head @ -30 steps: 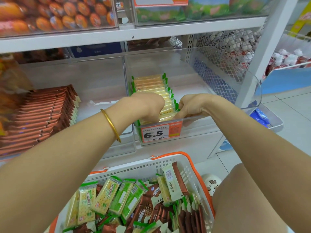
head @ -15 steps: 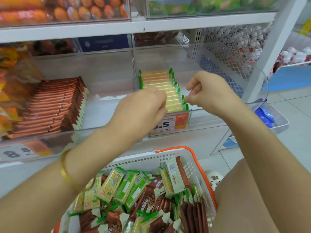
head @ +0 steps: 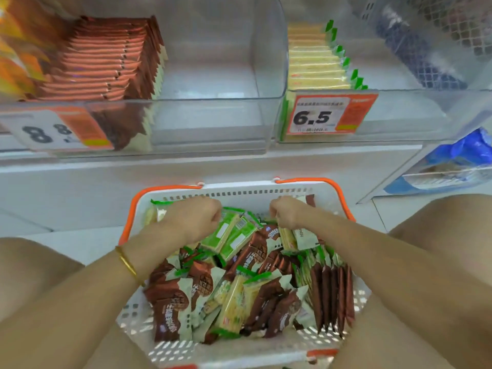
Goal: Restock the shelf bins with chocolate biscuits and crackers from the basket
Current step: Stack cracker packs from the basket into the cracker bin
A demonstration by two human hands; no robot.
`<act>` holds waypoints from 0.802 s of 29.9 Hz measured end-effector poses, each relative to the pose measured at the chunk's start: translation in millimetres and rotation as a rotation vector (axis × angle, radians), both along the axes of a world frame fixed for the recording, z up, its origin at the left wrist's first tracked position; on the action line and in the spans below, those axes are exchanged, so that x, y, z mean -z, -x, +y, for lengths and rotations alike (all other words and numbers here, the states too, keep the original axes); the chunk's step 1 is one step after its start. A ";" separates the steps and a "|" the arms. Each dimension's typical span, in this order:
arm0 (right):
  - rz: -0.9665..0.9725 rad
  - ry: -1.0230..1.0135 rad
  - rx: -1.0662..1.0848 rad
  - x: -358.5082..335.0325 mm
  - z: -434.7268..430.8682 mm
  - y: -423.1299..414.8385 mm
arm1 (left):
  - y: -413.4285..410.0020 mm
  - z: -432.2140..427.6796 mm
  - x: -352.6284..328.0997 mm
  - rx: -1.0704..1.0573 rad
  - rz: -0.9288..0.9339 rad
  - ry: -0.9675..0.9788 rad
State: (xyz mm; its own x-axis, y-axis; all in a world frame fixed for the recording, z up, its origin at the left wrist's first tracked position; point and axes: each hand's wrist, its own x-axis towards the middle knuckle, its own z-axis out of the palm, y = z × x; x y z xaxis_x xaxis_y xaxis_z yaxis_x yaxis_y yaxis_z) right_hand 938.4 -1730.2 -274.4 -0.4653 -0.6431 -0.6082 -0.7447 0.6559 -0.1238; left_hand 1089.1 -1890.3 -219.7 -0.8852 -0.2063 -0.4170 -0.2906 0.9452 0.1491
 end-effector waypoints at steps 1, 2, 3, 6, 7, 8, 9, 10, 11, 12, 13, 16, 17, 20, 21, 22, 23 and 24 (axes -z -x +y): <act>0.069 -0.027 -0.077 12.1 1.7 0.6 | 0.9 3.4 2.2 0.023 -0.004 -0.009; 0.143 -0.052 -0.167 24.2 3.4 2.0 | 2.7 6.2 3.5 0.043 0.004 -0.019; 0.209 -0.071 -0.262 33.7 5.6 2.8 | 3.9 8.3 3.7 0.059 0.017 -0.021; 0.310 -0.156 -0.443 55.3 12.9 1.9 | 5.4 8.9 4.2 0.100 0.034 0.016; 0.350 -0.205 -0.468 59.8 15.4 0.7 | 5.6 9.4 3.5 0.107 0.034 0.017; 0.396 -0.249 -0.487 62.7 17.3 -1.2 | 6.0 10.2 3.1 0.112 0.032 0.014; 0.435 -0.282 -0.495 64.6 18.7 -2.6 | 6.7 11.8 1.9 0.116 0.031 0.007; 0.459 -0.301 -0.500 66.8 19.3 -3.0 | 7.4 13.2 1.6 0.118 0.031 0.000; 0.471 -0.315 -0.501 65.6 19.0 -3.2 | 7.8 14.4 1.3 0.118 0.036 -0.006; 0.479 -0.325 -0.509 64.7 18.5 -1.9 | 8.1 15.4 1.4 0.116 0.041 -0.013; 0.490 -0.324 -0.524 60.9 18.0 -0.3 | 7.7 16.4 0.9 0.114 0.045 -0.017; 0.516 -0.254 -0.571 48.6 19.4 7.3 | 6.5 18.1 0.1 0.107 0.055 -0.027; 0.514 -0.226 -0.582 42.5 20.5 9.9 | 6.4 18.6 0.1 0.102 0.053 -0.034; 0.528 -0.175 -0.592 17.0 21.7 17.2 | 8.0 20.1 2.4 0.086 0.048 -0.087; 0.516 -0.169 -0.572 4.9 21.1 19.2 | 8.7 21.4 3.2 0.072 0.044 -0.129; 0.495 -0.155 -0.542 -7.8 20.5 21.0 | 9.2 23.5 2.7 0.054 0.044 -0.185; 0.462 -0.138 -0.509 -21.9 20.4 22.0 | 9.5 26.7 0.8 0.039 0.053 -0.249; 0.401 -0.120 -0.476 -37.5 21.1 21.7 | 9.9 31.3 -2.9 0.027 0.074 -0.314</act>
State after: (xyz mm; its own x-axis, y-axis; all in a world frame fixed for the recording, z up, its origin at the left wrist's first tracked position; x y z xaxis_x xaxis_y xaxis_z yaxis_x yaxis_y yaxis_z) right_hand 916.7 -1709.1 -236.9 -0.3515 -0.7740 -0.5266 -0.9315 0.2330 0.2792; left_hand 1079.1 -1858.9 -216.8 -0.9188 -0.0535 -0.3912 -0.2432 0.8572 0.4540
